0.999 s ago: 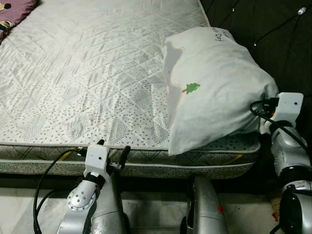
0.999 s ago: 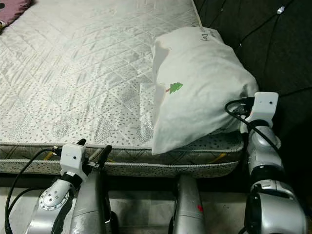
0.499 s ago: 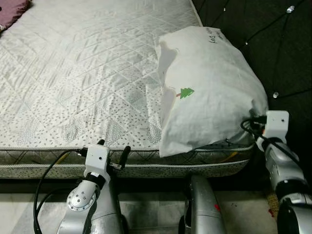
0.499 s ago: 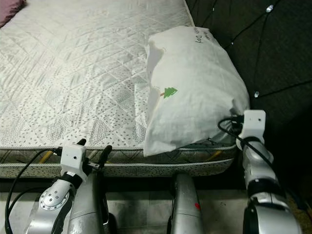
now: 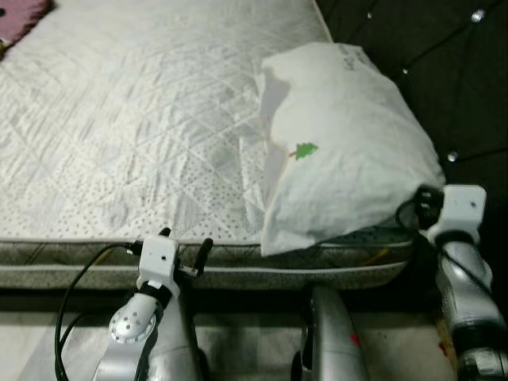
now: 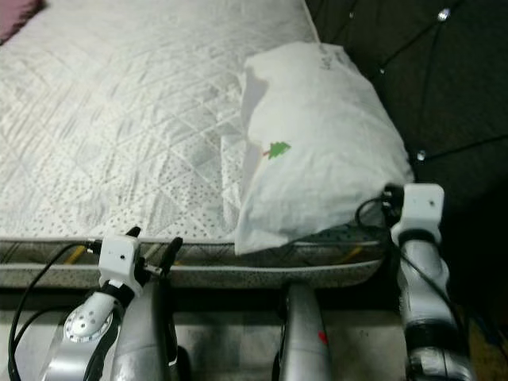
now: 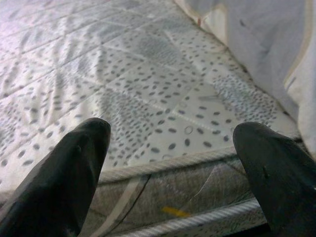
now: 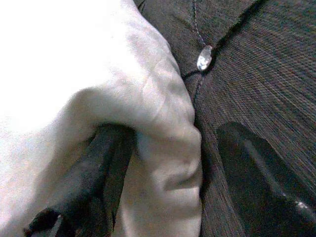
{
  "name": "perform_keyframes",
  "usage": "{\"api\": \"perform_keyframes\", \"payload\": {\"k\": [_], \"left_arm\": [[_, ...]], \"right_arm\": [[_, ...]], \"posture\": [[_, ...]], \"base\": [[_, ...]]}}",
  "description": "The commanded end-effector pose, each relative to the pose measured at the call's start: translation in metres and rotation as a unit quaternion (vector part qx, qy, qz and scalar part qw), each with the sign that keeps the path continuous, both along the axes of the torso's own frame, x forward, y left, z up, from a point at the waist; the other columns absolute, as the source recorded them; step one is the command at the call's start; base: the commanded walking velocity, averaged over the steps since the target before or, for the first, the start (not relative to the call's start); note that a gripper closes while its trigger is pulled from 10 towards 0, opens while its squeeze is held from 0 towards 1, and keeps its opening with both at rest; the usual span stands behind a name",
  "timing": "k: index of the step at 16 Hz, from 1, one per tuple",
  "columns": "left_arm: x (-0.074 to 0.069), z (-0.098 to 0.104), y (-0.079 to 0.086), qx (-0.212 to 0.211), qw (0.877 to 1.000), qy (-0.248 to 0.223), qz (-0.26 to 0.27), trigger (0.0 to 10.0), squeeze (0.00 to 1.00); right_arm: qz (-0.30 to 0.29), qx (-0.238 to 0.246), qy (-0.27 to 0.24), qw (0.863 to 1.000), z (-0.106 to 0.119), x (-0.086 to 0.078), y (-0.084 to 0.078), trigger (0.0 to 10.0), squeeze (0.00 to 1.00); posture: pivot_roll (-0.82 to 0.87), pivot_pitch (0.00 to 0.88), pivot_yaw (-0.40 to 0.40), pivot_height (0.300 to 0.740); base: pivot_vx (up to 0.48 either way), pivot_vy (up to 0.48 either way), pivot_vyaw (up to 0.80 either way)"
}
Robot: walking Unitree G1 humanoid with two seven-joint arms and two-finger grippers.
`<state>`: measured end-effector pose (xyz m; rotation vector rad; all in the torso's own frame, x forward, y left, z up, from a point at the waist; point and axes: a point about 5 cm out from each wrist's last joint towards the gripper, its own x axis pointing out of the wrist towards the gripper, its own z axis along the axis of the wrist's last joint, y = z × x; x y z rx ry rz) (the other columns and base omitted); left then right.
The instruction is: Clean up the room
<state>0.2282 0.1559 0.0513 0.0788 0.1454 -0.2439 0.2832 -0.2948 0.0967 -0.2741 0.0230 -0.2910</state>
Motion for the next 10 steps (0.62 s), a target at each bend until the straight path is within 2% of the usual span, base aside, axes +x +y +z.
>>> {"api": "perform_keyframes", "payload": {"k": [1, 3, 5, 7, 10], "left_arm": [[-0.004, -0.003, 0.004, 0.006, 1.000, 0.009, 0.005, 10.0, 0.00], [-0.004, -0.004, 0.004, 0.006, 1.000, 0.010, 0.005, 10.0, 0.00], [-0.004, -0.004, 0.003, 0.006, 1.000, 0.011, 0.003, 10.0, 0.00], [-0.003, -0.004, 0.003, 0.007, 1.000, 0.011, -0.001, 10.0, 0.00], [-0.001, -0.003, 0.003, 0.008, 1.000, 0.008, -0.001, 10.0, 0.00]], "right_arm": [[-0.015, -0.006, 0.017, 1.000, -0.007, -0.016, -0.002, 10.0, 1.00], [-0.030, -0.004, 0.062, 0.998, -0.026, -0.041, -0.005, 10.0, 1.00], [-0.054, 0.008, 0.072, 0.996, -0.032, -0.053, -0.006, 10.0, 1.00], [-0.049, 0.016, 0.012, 0.999, -0.008, -0.040, 0.002, 10.0, 1.00], [-0.034, -0.044, -0.092, 0.994, 0.045, -0.011, 0.016, 10.0, 1.00]], "posture": [[0.02, 0.084, -0.025, 0.539], [0.01, 0.088, -0.024, 0.539], [0.01, 0.088, -0.018, 0.539], [0.00, 0.087, -0.011, 0.539], [0.02, 0.084, -0.013, 0.539]], "base": [[0.000, 0.000, 0.00], [0.000, 0.000, 0.00], [0.000, 0.000, 0.00], [0.000, 0.000, 0.00], [0.000, 0.000, 0.00]]}}
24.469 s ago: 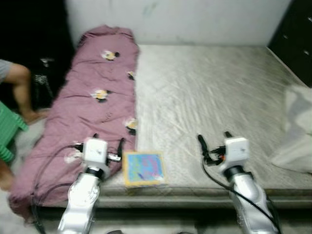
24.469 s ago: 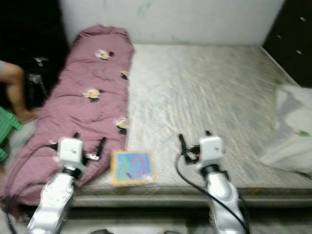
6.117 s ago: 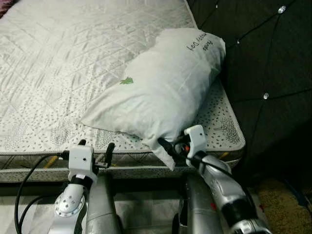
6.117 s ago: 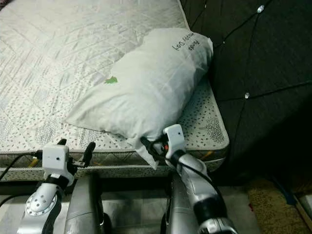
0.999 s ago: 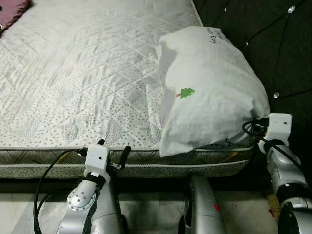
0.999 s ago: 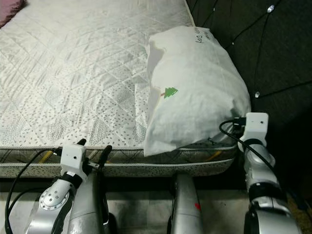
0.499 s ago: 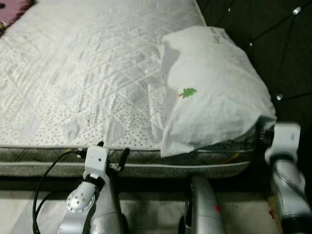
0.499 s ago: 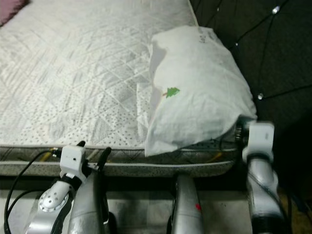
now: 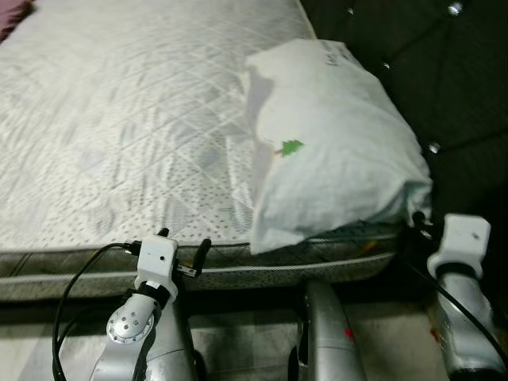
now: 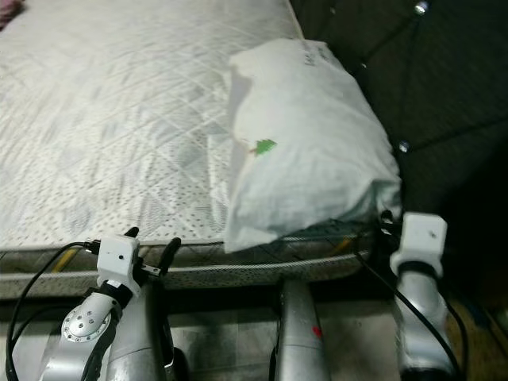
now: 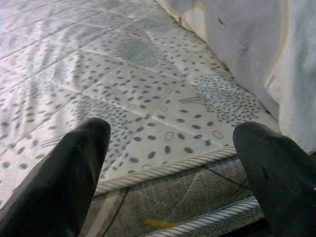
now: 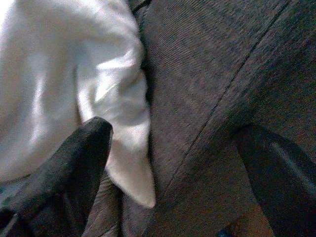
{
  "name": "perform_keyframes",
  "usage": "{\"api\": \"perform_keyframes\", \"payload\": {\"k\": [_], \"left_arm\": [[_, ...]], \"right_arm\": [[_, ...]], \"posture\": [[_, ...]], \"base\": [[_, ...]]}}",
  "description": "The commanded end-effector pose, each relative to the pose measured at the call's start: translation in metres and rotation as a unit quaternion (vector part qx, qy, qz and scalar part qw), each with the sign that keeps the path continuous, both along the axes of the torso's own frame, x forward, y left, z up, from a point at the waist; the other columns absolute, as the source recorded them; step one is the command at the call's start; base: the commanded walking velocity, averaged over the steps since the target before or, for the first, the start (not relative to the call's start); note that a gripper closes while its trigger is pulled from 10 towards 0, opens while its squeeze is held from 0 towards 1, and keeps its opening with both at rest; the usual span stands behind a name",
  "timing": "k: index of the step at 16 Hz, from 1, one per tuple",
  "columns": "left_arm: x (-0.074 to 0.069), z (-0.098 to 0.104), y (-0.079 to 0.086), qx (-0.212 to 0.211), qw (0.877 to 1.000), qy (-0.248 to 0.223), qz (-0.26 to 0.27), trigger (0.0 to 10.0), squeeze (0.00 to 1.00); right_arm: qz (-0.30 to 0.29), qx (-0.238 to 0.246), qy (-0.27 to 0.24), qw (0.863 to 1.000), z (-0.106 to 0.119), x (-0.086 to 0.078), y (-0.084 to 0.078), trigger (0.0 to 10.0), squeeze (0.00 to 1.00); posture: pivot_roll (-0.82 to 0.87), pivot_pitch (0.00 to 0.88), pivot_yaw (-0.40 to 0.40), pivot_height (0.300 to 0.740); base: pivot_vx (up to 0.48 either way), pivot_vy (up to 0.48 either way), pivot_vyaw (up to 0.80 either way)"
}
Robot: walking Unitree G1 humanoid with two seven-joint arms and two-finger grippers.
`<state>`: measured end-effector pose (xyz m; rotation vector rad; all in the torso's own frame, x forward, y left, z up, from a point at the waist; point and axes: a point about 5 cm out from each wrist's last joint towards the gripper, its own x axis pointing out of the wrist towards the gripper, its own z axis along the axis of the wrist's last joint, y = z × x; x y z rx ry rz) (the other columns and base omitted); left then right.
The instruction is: Clean up the room
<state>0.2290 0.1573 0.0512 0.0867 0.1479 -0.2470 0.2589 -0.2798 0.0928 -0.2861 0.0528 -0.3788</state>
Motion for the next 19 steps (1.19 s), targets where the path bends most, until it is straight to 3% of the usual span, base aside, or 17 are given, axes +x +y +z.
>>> {"api": "perform_keyframes", "payload": {"k": [1, 4, 7, 8, 9, 11, 13, 15, 16, 19], "left_arm": [[-0.002, -0.003, 0.002, 0.004, 1.000, 0.007, 0.002, 10.0, 0.00], [-0.003, -0.003, 0.002, 0.003, 1.000, 0.006, 0.004, 10.0, 0.00], [-0.003, -0.002, 0.002, 0.003, 1.000, 0.005, 0.005, 10.0, 0.00], [-0.004, -0.002, 0.002, 0.003, 1.000, 0.006, 0.006, 10.0, 0.00], [-0.004, -0.002, 0.003, 0.004, 1.000, 0.006, 0.005, 10.0, 0.00], [-0.005, -0.003, 0.003, 0.004, 1.000, 0.007, 0.005, 10.0, 0.00], [-0.005, -0.003, 0.003, 0.004, 1.000, 0.008, 0.002, 10.0, 0.00], [-0.002, -0.003, 0.003, 0.005, 1.000, 0.008, -0.003, 10.0, 0.00], [-0.001, -0.003, 0.002, 0.006, 1.000, 0.008, -0.006, 10.0, 0.00], [0.001, -0.002, 0.002, 0.006, 1.000, 0.006, -0.007, 10.0, 0.00]], "right_arm": [[0.020, -0.044, -0.129, 0.991, 0.064, 0.022, 0.008, 10.0, 1.00], [0.096, -0.035, -0.159, 0.982, 0.080, 0.038, 0.039, 10.0, 1.00], [0.140, -0.014, -0.121, 0.983, 0.064, 0.039, 0.057, 10.0, 1.00], [0.126, 0.024, -0.055, 0.990, 0.034, 0.026, 0.049, 10.0, 1.00], [0.117, 0.051, -0.029, 0.991, 0.018, 0.014, 0.043, 10.0, 1.00], [0.131, 0.060, -0.008, 0.989, 0.004, -0.010, 0.042, 10.0, 1.00], [0.143, 0.066, -0.002, 0.988, 0.001, -0.023, 0.045, 10.0, 1.00], [0.183, 0.054, -0.041, 0.981, 0.021, -0.026, 0.056, 10.0, 1.00], [0.207, 0.015, -0.084, 0.975, 0.044, -0.017, 0.065, 10.0, 1.00], [0.258, 0.052, -0.113, 0.958, 0.063, 0.005, 0.091, 10.0, 1.00]], "posture": [[0.02, 0.084, -0.014, 0.539], [0.02, 0.084, -0.017, 0.539], [0.03, 0.082, -0.018, 0.539], [0.03, 0.083, -0.020, 0.539], [0.03, 0.084, -0.020, 0.539], [0.02, 0.085, -0.017, 0.539], [0.02, 0.085, -0.015, 0.539], [0.00, 0.084, -0.004, 0.539], [0.00, 0.081, -0.002, 0.539], [0.01, 0.075, -0.004, 0.539]], "base": [[0.000, 0.000, 0.00], [0.000, 0.000, 0.00], [0.000, 0.000, 0.00], [0.000, 0.000, 0.00], [0.000, 0.000, 0.00], [0.000, 0.000, 0.00], [0.000, 0.000, 0.00], [0.000, 0.000, 0.00], [0.000, 0.000, 0.00], [0.000, 0.000, 0.00]]}}
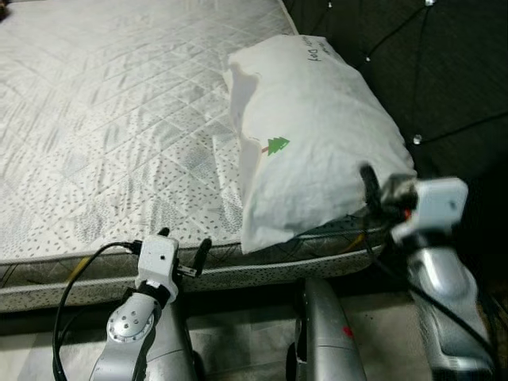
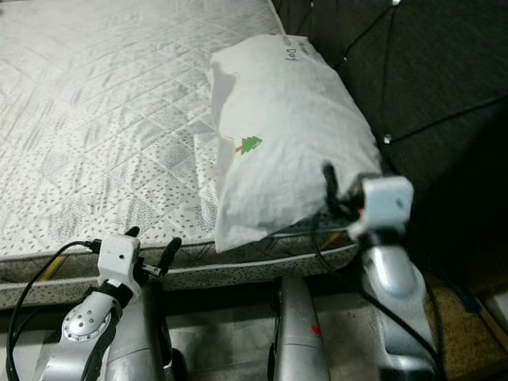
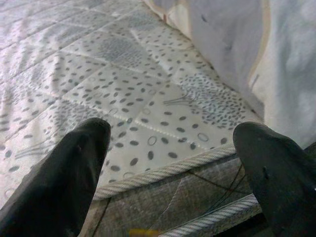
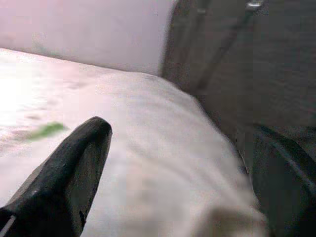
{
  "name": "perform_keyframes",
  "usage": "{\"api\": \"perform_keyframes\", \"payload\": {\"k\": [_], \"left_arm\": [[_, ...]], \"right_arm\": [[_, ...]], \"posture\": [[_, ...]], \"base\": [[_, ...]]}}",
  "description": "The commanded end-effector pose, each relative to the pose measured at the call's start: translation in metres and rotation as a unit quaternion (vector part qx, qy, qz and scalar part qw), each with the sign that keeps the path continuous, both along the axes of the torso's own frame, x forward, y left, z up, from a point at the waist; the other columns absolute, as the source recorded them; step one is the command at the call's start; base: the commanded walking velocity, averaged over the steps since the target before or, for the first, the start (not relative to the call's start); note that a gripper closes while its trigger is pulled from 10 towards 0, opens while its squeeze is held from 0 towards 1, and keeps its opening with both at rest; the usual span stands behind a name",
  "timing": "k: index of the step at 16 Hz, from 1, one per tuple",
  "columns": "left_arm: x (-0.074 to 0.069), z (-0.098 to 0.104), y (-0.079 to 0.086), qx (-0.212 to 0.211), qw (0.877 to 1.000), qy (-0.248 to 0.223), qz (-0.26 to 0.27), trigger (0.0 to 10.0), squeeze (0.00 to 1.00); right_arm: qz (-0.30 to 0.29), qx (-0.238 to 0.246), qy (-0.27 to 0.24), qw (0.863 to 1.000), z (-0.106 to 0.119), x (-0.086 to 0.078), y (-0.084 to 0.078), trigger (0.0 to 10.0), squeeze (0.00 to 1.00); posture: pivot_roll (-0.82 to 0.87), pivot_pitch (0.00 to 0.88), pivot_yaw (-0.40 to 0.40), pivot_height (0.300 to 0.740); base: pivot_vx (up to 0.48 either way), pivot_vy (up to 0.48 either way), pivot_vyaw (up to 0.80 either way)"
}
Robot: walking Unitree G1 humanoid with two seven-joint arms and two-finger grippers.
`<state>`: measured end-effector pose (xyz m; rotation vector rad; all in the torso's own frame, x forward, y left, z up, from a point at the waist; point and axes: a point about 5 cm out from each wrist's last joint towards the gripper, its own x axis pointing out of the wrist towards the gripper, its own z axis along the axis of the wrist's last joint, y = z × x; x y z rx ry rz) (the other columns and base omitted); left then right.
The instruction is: Clean up the room
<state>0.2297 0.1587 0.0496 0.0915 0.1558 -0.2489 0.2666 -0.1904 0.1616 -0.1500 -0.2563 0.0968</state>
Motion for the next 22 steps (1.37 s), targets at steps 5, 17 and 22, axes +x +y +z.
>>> {"api": "perform_keyframes", "payload": {"k": [5, 17, 22], "left_arm": [[0.002, 0.000, -0.002, 0.002, 1.000, 0.000, -0.007, 10.0, 0.00], [0.002, 0.000, -0.002, 0.002, 1.000, 0.000, -0.007, 10.0, 0.00], [0.010, 0.013, -0.004, -0.005, 1.000, -0.030, 0.007, 10.0, 0.00]], "right_arm": [[0.071, 0.016, 0.056, 0.996, -0.020, 0.025, 0.032, 10.0, 1.00], [0.071, 0.016, 0.056, 0.996, -0.020, 0.025, 0.032, 10.0, 1.00], [0.069, 0.024, 0.096, 0.993, -0.017, 0.082, 0.029, 10.0, 1.00]], "posture": [[0.02, 0.077, 0.002, 0.539], [0.02, 0.077, 0.002, 0.539], [0.04, 0.094, 0.010, 0.539]], "base": [[0.000, 0.000, 0.00], [0.000, 0.000, 0.00], [0.000, 0.000, 0.00]]}}
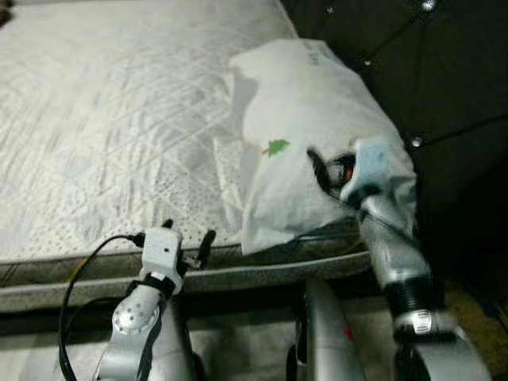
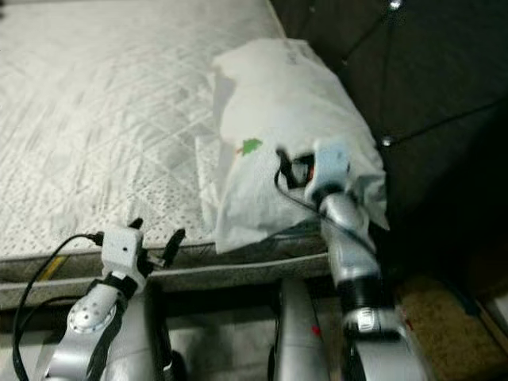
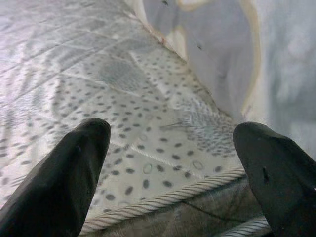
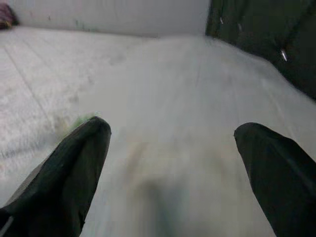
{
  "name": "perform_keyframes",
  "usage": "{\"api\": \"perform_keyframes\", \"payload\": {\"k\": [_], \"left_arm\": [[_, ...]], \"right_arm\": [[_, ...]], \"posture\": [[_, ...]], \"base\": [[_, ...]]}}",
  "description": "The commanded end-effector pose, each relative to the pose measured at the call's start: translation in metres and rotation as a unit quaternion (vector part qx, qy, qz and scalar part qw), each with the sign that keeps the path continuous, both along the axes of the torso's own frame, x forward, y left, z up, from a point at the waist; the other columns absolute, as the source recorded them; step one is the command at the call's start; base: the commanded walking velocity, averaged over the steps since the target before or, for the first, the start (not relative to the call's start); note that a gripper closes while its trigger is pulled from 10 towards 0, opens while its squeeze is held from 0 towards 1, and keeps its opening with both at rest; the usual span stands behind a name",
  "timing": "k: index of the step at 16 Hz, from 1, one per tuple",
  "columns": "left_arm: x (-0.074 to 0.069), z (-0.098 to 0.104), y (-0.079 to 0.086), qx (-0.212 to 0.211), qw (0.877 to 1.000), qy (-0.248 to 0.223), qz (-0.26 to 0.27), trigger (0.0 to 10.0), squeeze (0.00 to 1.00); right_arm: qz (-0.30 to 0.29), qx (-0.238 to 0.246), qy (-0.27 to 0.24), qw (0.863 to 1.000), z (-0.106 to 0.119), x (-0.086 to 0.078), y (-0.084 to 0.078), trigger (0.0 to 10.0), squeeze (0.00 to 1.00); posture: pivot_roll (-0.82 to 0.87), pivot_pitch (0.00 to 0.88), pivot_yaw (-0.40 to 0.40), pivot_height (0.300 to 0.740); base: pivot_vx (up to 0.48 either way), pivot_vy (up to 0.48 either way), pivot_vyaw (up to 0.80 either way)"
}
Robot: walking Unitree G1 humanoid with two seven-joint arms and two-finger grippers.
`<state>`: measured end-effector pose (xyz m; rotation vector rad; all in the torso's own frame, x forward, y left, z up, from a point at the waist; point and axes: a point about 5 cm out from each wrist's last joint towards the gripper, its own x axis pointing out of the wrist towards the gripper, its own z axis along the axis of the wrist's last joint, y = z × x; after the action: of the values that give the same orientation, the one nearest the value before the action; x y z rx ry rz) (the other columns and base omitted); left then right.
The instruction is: Clean up the room
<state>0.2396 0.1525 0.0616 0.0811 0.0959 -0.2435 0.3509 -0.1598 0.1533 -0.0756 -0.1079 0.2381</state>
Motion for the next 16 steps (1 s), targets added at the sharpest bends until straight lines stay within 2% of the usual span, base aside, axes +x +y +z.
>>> {"api": "perform_keyframes", "payload": {"k": [1, 3, 4, 5, 6, 7, 8, 9, 10, 11, 12, 13, 14, 16], "left_arm": [[0.000, 0.001, 0.003, 0.005, 1.000, -0.001, 0.004, 10.0, 0.00], [-0.002, 0.001, 0.002, 0.007, 1.000, 0.000, 0.001, 10.0, 0.00], [-0.002, 0.001, 0.001, 0.007, 1.000, 0.001, 0.001, 10.0, 0.00], [-0.003, 0.000, 0.001, 0.007, 1.000, 0.002, 0.002, 10.0, 0.00], [-0.004, 0.000, 0.001, 0.006, 1.000, 0.004, 0.005, 10.0, 0.00], [-0.005, -0.001, 0.000, 0.007, 1.000, 0.007, 0.004, 10.0, 0.00], [-0.006, -0.002, -0.001, 0.007, 1.000, 0.009, 0.003, 10.0, 0.00], [-0.006, -0.002, -0.001, 0.010, 1.000, 0.012, -0.001, 10.0, 0.00], [-0.005, -0.003, -0.001, 0.011, 1.000, 0.012, -0.001, 10.0, 0.00], [-0.003, -0.002, 0.002, 0.012, 1.000, 0.011, 0.002, 10.0, 0.00], [-0.001, -0.001, 0.002, 0.013, 1.000, 0.009, 0.005, 10.0, 0.00], [0.001, 0.001, 0.002, 0.013, 1.000, 0.003, 0.008, 10.0, 0.00], [0.001, 0.002, 0.003, 0.013, 1.000, -0.001, 0.011, 10.0, 0.00], [0.000, 0.002, 0.003, 0.014, 1.000, -0.004, 0.015, 10.0, 0.00]], "right_arm": [[0.007, -0.011, -0.001, 1.000, -0.002, -0.001, 0.000, 10.0, 1.00], [0.023, -0.036, -0.022, 0.999, 0.008, 0.008, 0.006, 10.0, 1.00], [0.000, -0.038, -0.006, 0.999, 0.000, 0.013, 0.003, 10.0, 1.00], [-0.032, -0.025, 0.037, 0.998, -0.016, 0.015, -0.002, 10.0, 1.00], [-0.053, -0.016, 0.090, 0.994, -0.039, 0.011, -0.004, 10.0, 1.00], [-0.060, -0.016, 0.181, 0.982, -0.075, -0.001, -0.003, 10.0, 1.00], [-0.063, -0.012, 0.238, 0.969, -0.096, -0.011, -0.003, 10.0, 1.00], [-0.072, 0.002, 0.283, 0.956, -0.116, -0.024, -0.006, 10.0, 0.55], [-0.073, 0.010, 0.277, 0.958, -0.117, -0.026, -0.007, 10.0, 0.23], [-0.063, 0.022, 0.213, 0.975, -0.099, -0.020, -0.007, 10.0, 0.00], [-0.055, 0.025, 0.170, 0.984, -0.084, -0.015, -0.009, 10.0, 0.00], [-0.031, 0.024, 0.080, 0.996, -0.049, -0.011, -0.011, 10.0, 0.00], [-0.005, 0.011, 0.025, 1.000, -0.026, -0.013, -0.010, 10.0, 0.00], [0.001, 0.019, -0.012, 1.000, -0.007, -0.022, -0.009, 10.0, 0.00]], "posture": [[0.04, 0.095, 0.011, 0.539], [0.04, 0.097, 0.014, 0.539], [0.05, 0.096, 0.007, 0.539], [0.06, 0.096, 0.006, 0.539], [0.06, 0.096, 0.004, 0.539], [0.07, 0.098, 0.008, 0.539], [0.07, 0.099, 0.009, 0.539], [0.07, 0.100, 0.011, 0.539], [0.07, 0.100, 0.011, 0.539], [0.06, 0.099, 0.015, 0.539], [0.05, 0.096, 0.017, 0.539], [0.04, 0.092, 0.019, 0.539], [0.03, 0.089, 0.019, 0.539], [0.02, 0.082, 0.012, 0.539]], "base": [[0.000, 0.000, 0.00], [0.000, 0.000, 0.00], [0.000, 0.000, 0.00], [0.000, 0.000, 0.00], [0.000, 0.000, 0.00], [0.000, 0.000, 0.00], [0.000, 0.000, 0.00], [0.000, 0.000, 0.00], [0.000, 0.000, 0.00], [0.000, 0.000, 0.00], [0.000, 0.000, 0.00], [0.000, 0.000, 0.00], [0.000, 0.000, 0.00], [0.000, 0.000, 0.00]]}}
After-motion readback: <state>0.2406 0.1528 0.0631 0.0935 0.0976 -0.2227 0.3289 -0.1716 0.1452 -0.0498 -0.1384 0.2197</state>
